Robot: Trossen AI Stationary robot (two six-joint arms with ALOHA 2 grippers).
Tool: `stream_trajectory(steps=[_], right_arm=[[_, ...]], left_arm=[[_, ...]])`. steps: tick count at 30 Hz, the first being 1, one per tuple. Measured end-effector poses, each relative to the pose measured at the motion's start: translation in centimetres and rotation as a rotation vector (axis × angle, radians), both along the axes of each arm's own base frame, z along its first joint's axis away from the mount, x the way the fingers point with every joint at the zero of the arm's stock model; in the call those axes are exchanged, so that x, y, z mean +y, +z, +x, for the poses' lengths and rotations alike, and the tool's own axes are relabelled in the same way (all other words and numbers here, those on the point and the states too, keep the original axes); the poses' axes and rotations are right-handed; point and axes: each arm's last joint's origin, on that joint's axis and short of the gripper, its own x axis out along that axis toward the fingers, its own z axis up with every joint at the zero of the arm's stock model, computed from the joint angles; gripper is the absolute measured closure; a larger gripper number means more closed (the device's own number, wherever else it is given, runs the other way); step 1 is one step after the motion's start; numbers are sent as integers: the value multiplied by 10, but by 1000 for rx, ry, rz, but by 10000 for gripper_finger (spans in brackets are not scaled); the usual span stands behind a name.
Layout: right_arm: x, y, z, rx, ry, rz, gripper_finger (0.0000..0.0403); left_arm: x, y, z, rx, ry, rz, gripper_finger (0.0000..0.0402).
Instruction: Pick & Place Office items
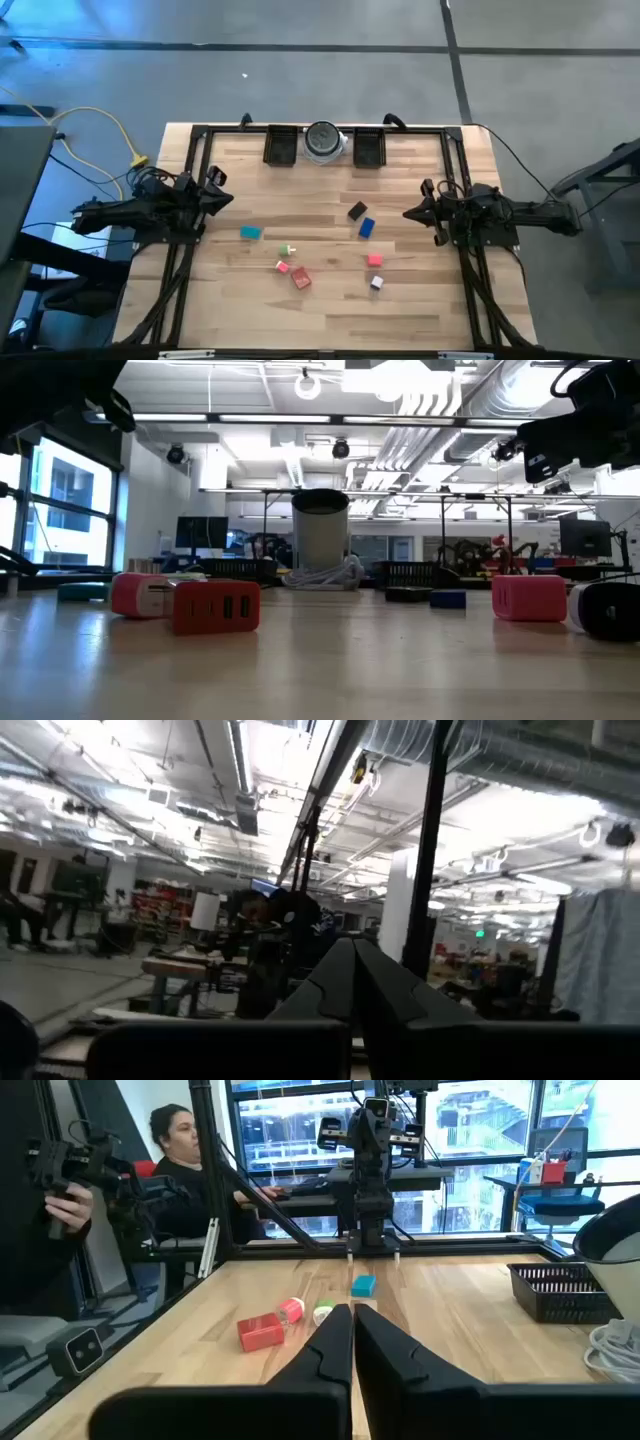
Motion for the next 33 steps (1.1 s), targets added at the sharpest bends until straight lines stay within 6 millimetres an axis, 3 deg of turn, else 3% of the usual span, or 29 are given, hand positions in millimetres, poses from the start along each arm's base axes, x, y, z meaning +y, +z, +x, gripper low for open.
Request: stream_trajectory(steps=[21,28,33], right_arm=[[0,0,0,-4,2,-25,401],[0,2,0,5,14,195,401],[0,3,0,1,15,223,401]], left_arm=[[0,0,0,-6,28,58,401],[0,0,0,-3,36,75,401],[0,-1,1,1,34,71,401]])
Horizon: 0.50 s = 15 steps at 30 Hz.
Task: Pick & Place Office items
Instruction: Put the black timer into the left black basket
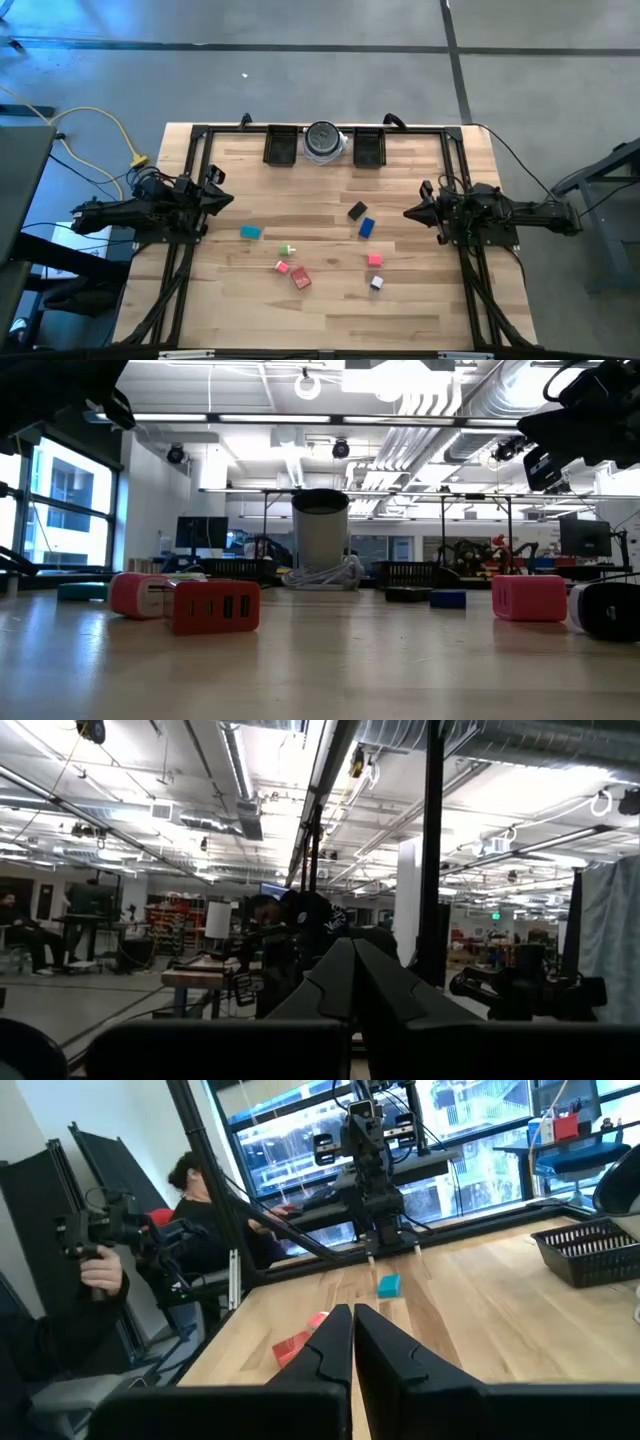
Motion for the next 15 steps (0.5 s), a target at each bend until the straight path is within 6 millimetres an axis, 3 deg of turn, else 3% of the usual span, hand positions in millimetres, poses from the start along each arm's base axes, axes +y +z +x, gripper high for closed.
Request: stream_trajectory(steps=[7,15], right_arm=[[-2,5,0,-57,-61,-19,401],[-9,-3,6,48,-319,-97,401]], left_arm=[[0,1,0,-9,14,30,401],[3,-10,13,130,91,30,401]])
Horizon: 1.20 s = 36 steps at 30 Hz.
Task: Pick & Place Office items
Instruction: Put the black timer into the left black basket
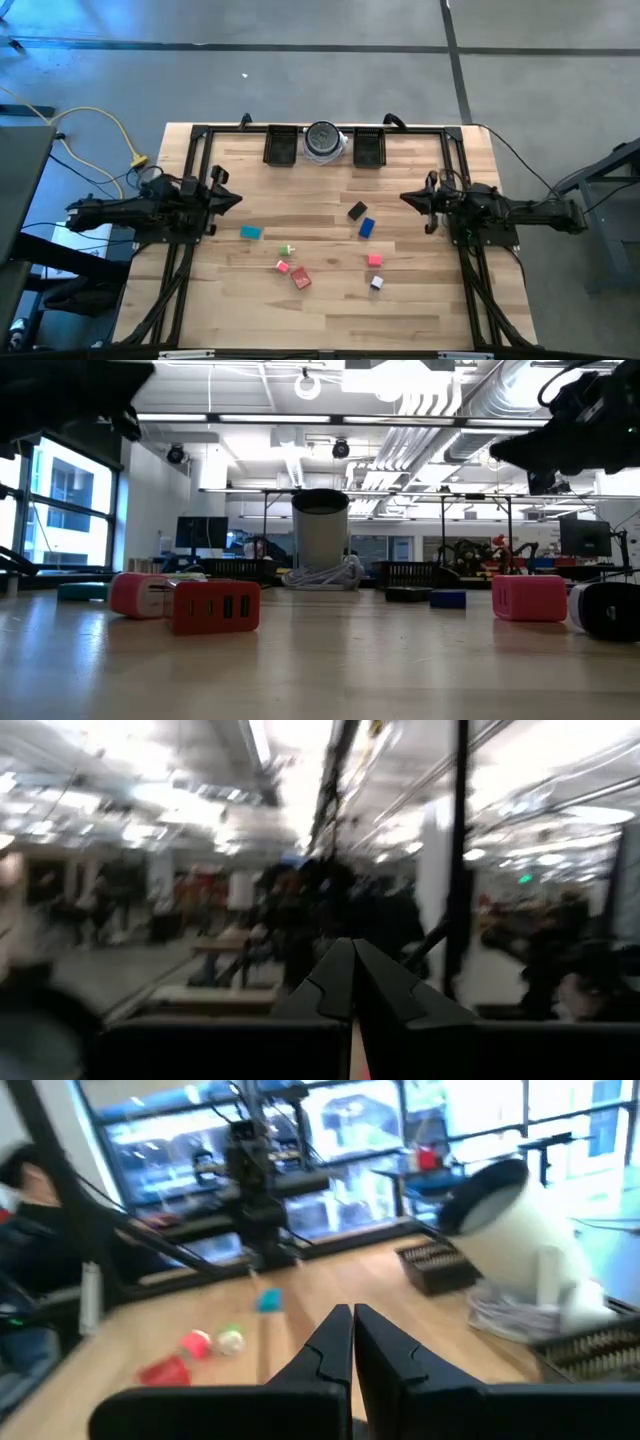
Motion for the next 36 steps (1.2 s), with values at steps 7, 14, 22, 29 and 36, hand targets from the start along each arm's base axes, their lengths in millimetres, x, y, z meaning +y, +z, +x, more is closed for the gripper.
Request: stream_trajectory(steps=[7,14,22,29,36], right_arm=[[0,-2,16,98,45,4,401],[6,22,51,214,138,-85,401],[11,46,107,507,208,-251,401],[-5,61,148,833,222,-293,384],[-33,65,174,1046,187,-238,287]], left_arm=[[4,-10,19,124,79,-71,401],[4,-4,42,237,15,-86,401],[-6,6,63,301,-84,-81,401],[-20,6,67,281,-164,-55,401],[-27,6,67,281,-202,-45,401]])
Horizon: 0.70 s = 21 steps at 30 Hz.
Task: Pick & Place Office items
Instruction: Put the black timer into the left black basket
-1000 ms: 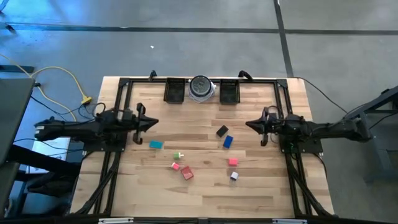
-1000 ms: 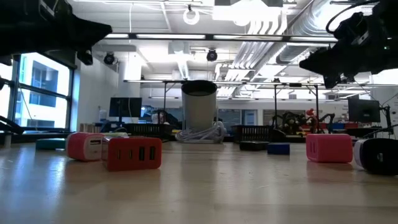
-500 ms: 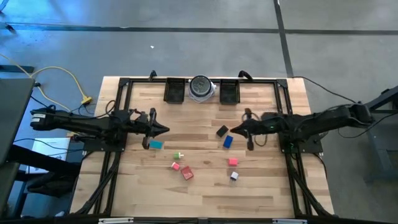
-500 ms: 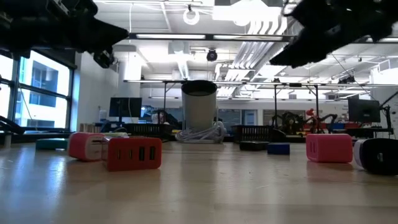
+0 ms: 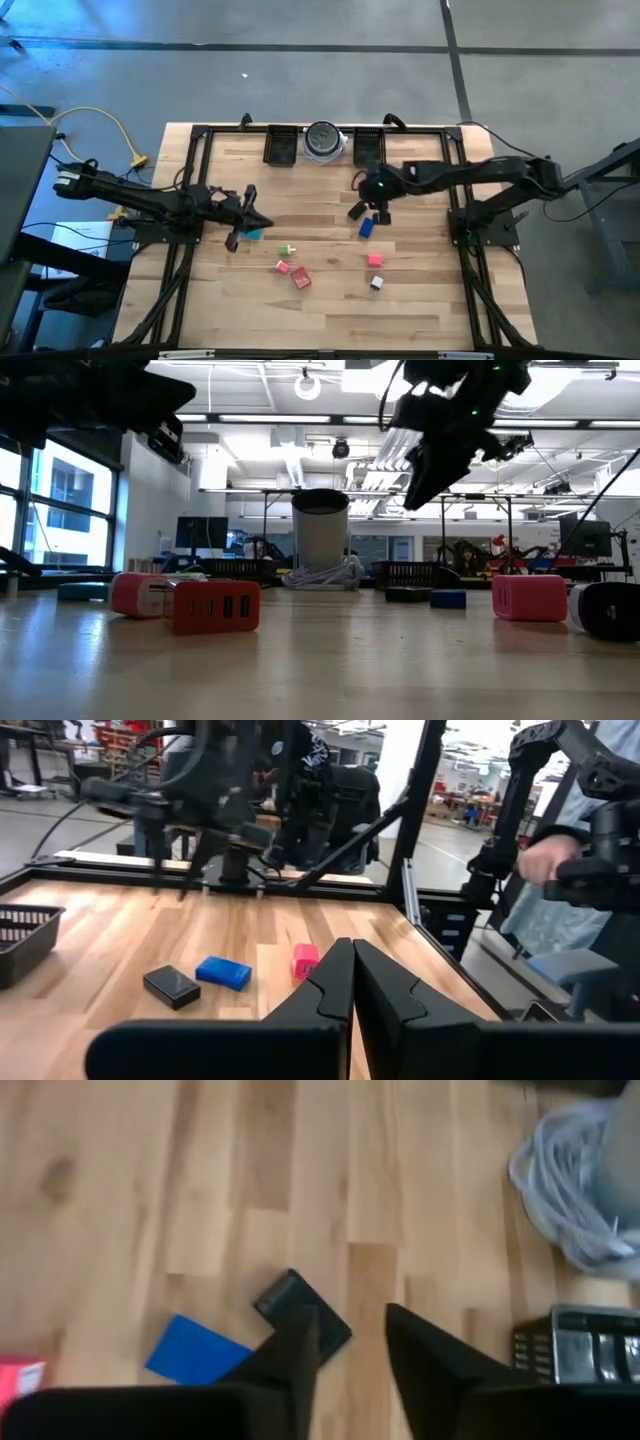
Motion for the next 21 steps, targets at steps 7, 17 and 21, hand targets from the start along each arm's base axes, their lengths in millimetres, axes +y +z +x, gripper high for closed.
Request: stream_trajectory(steps=[7,17,21], right_arm=[[-14,-11,17,155,-19,46,189],[-1,-26,36,249,118,-22,156],[3,-27,38,260,166,-72,161]], left_arm=[[0,0,0,3,0,4,401],[0,-1,0,11,1,15,401],[0,-2,1,19,1,21,401]])
